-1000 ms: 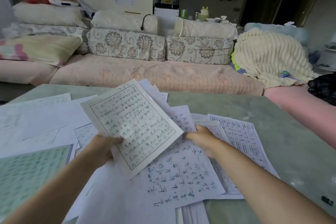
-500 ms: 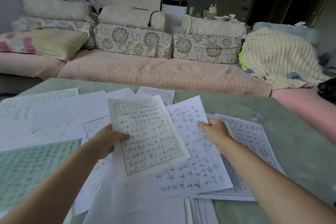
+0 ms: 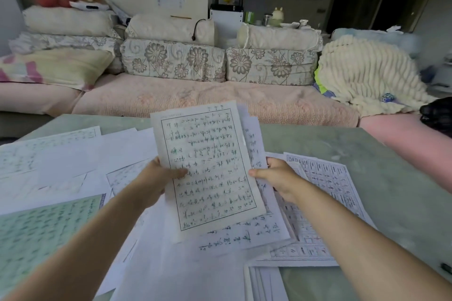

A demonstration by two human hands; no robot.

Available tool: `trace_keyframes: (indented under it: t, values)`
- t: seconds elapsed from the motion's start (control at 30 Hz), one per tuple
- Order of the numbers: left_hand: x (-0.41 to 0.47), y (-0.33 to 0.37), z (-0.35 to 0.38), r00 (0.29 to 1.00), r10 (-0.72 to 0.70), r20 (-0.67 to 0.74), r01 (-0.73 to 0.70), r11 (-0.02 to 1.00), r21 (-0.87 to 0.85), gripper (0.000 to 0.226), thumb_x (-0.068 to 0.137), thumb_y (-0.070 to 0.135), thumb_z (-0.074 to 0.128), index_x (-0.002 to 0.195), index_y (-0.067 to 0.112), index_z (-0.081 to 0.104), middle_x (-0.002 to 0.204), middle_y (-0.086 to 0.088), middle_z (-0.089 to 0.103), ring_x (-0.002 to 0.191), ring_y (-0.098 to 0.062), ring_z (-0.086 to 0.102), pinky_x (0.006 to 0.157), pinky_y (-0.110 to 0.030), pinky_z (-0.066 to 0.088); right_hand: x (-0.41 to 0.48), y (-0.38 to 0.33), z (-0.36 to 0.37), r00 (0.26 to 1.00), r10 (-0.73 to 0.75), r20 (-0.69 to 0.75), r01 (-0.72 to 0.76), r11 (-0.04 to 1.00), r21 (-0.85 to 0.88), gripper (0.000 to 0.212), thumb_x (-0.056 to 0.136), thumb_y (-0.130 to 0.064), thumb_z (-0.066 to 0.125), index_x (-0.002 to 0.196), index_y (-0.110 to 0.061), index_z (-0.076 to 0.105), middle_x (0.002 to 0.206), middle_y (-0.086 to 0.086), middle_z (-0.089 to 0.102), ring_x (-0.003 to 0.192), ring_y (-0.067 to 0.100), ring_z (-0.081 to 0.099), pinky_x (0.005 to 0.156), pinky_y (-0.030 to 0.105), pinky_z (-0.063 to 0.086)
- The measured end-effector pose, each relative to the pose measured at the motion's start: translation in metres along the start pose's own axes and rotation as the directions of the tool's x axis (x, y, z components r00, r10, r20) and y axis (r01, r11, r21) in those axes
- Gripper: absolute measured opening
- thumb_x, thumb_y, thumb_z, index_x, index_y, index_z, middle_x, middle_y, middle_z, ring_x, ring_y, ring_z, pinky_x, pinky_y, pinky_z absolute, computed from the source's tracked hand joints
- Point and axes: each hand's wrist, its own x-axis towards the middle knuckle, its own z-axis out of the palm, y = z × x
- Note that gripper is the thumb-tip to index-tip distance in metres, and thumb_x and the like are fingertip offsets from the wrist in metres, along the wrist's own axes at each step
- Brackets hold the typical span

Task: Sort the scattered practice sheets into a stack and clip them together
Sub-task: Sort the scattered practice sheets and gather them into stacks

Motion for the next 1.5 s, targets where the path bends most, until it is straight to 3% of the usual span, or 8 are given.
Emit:
trace_keyframes:
  t: [0.17, 0.43, 0.7, 0.87, 1.1, 1.27, 1.4, 1.5]
  values:
    - [-0.020, 0.026, 0.030, 0.982, 0.187, -0.034, -0.190, 0.978, -0.085, 0.033, 0.081, 0.005, 0.073, 0.113, 0.008, 0.064, 0.102, -0.013, 0.074, 0.093, -0.031, 0.072, 0.082, -0.049, 0.056, -0.014, -0.016, -0.020, 0.959, -0.233, -0.162, 0.242, 0.969, 0.039, 0.019, 0.084, -0.007, 0.075, 0.100, -0.016, 0.070, 0.101, -0.002, 0.075, 0.091, 0.008, 0.070, 0.090, 0.030, 0.055]
    - [-0.064, 0.067, 0.096, 0.858, 0.513, -0.009, -0.513, 0.858, -0.016, 0.034, 0.080, 0.013, 0.077, 0.111, 0.016, 0.064, 0.098, 0.000, 0.075, 0.089, -0.015, 0.073, 0.067, -0.029, 0.059, -0.056, -0.044, -0.061, 0.854, -0.457, -0.250, 0.488, 0.870, 0.074, 0.028, 0.090, -0.006, 0.068, 0.106, -0.029, 0.065, 0.098, -0.013, 0.073, 0.087, -0.004, 0.069, 0.069, 0.011, 0.051]
    - [-0.060, 0.050, 0.120, 0.822, 0.550, -0.148, -0.539, 0.835, 0.107, 0.035, 0.082, 0.016, 0.076, 0.111, 0.020, 0.056, 0.099, 0.001, 0.072, 0.088, -0.015, 0.072, 0.076, -0.041, 0.060, -0.066, -0.022, -0.071, 0.876, -0.394, -0.278, 0.416, 0.909, 0.022, 0.028, 0.095, -0.011, 0.062, 0.121, -0.021, 0.059, 0.107, -0.013, 0.069, 0.096, -0.002, 0.065, 0.081, 0.022, 0.050]
    - [-0.057, 0.048, 0.128, 0.781, 0.619, -0.079, -0.588, 0.772, 0.241, 0.036, 0.087, 0.018, 0.070, 0.119, 0.025, 0.054, 0.106, 0.009, 0.068, 0.095, -0.006, 0.067, 0.077, -0.030, 0.056, -0.066, -0.030, -0.069, 0.866, -0.381, -0.323, 0.425, 0.902, 0.074, 0.032, 0.092, -0.011, 0.065, 0.121, -0.024, 0.057, 0.109, -0.006, 0.070, 0.101, 0.011, 0.066, 0.084, 0.027, 0.051]
    - [-0.051, 0.031, 0.130, 0.847, 0.529, -0.047, -0.480, 0.801, 0.358, 0.031, 0.095, 0.012, 0.056, 0.118, 0.028, 0.043, 0.107, 0.011, 0.060, 0.102, -0.017, 0.063, 0.084, -0.043, 0.057, -0.058, -0.015, -0.058, 0.919, -0.307, -0.246, 0.311, 0.950, -0.022, 0.042, 0.092, 0.001, 0.053, 0.124, -0.025, 0.047, 0.114, -0.006, 0.063, 0.102, 0.012, 0.060, 0.080, 0.027, 0.048]
    - [-0.049, 0.038, 0.118, 0.859, 0.506, 0.073, -0.411, 0.598, 0.688, 0.026, 0.095, 0.008, 0.043, 0.109, 0.025, 0.029, 0.102, 0.003, 0.056, 0.085, -0.023, 0.061, 0.073, -0.049, 0.058, -0.054, -0.019, -0.054, 0.926, -0.283, -0.248, 0.274, 0.959, -0.073, 0.042, 0.091, 0.007, 0.046, 0.120, -0.023, 0.041, 0.107, -0.007, 0.057, 0.094, 0.008, 0.055, 0.068, 0.020, 0.043]
    - [-0.054, 0.056, 0.099, 0.889, 0.456, 0.037, -0.382, 0.695, 0.610, 0.025, 0.093, 0.007, 0.046, 0.114, 0.018, 0.039, 0.101, 0.000, 0.060, 0.086, -0.016, 0.061, 0.078, -0.047, 0.056, -0.054, -0.027, -0.049, 0.939, -0.226, -0.261, 0.226, 0.974, -0.030, 0.037, 0.091, 0.002, 0.050, 0.121, -0.019, 0.042, 0.105, -0.001, 0.057, 0.089, 0.014, 0.055, 0.070, 0.030, 0.044]
    - [-0.053, 0.052, 0.075, 0.935, 0.355, 0.014, -0.278, 0.707, 0.650, 0.025, 0.091, 0.010, 0.049, 0.115, 0.016, 0.045, 0.104, 0.001, 0.060, 0.091, -0.020, 0.062, 0.077, -0.042, 0.056, -0.043, -0.011, -0.023, 0.994, -0.004, -0.105, 0.002, 1.000, -0.017, 0.053, 0.089, -0.006, 0.054, 0.137, -0.016, 0.035, 0.127, 0.008, 0.052, 0.113, 0.028, 0.053, 0.083, 0.035, 0.047]
